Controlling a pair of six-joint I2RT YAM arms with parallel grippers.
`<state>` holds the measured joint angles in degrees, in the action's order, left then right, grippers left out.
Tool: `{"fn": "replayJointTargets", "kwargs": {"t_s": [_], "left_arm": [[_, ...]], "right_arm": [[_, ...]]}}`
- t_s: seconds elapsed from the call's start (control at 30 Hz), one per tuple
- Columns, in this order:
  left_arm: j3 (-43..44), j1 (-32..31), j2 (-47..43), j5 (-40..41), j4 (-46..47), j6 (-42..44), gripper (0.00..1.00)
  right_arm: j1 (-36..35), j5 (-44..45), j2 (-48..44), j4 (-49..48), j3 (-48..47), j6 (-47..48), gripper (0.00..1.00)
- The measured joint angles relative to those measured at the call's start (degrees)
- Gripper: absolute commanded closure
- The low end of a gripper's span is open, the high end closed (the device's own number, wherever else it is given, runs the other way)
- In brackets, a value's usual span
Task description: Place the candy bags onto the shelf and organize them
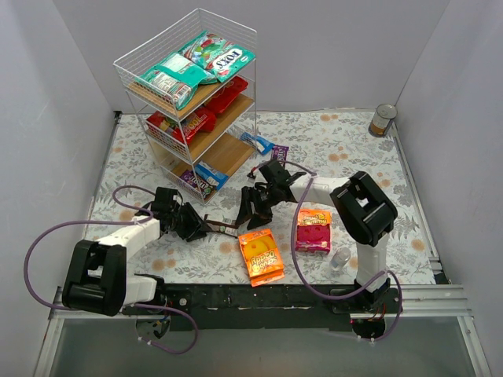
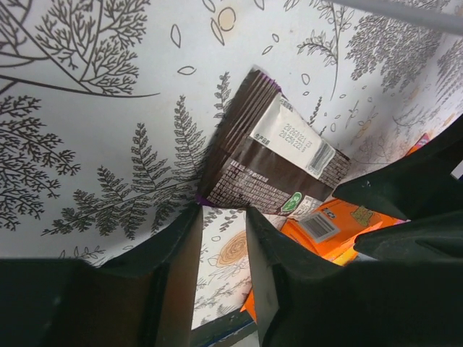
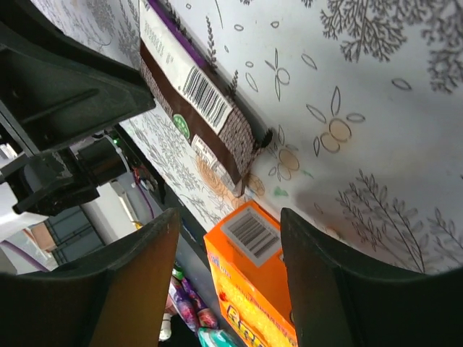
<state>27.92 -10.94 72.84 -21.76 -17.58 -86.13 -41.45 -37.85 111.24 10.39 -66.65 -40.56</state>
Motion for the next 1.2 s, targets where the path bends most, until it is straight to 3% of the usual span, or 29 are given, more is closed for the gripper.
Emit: {"fn": "replayJointTargets", "kwargs": {"t_s": [0.3, 0.6, 0.8, 1.03, 1.2], "left_arm": [[-0.5, 0.0, -0.3, -0.6, -0.5, 0.3, 0.73], [-0.5, 0.0, -0.3, -0.7, -1.0, 0.3, 0.73], [-0.5, 0.0, -0.5, -0.7, -1.4, 0.4, 0.73], [-0.5, 0.0, -1.0, -0.6, -2.1, 0.8, 0.72], [-0.5, 0.0, -2.6, 0.0, -3.0, 1.0, 0.7]], "right_arm": [[-3.6, 0.9, 4.8, -5.5, -2.3, -7.4, 0.38], [-4.5, 7.3, 3.1, -15.7, 3.0, -17.6, 0.48], [-4.5, 10.5, 2.8, -18.0, 4.4, -20.4, 0.67], [-4.5, 12.7, 3.2, -17.8, 4.5, -20.9, 0.99], [-4.5, 13.8, 3.0, -17.3, 4.5, -20.2, 0.99]]}}
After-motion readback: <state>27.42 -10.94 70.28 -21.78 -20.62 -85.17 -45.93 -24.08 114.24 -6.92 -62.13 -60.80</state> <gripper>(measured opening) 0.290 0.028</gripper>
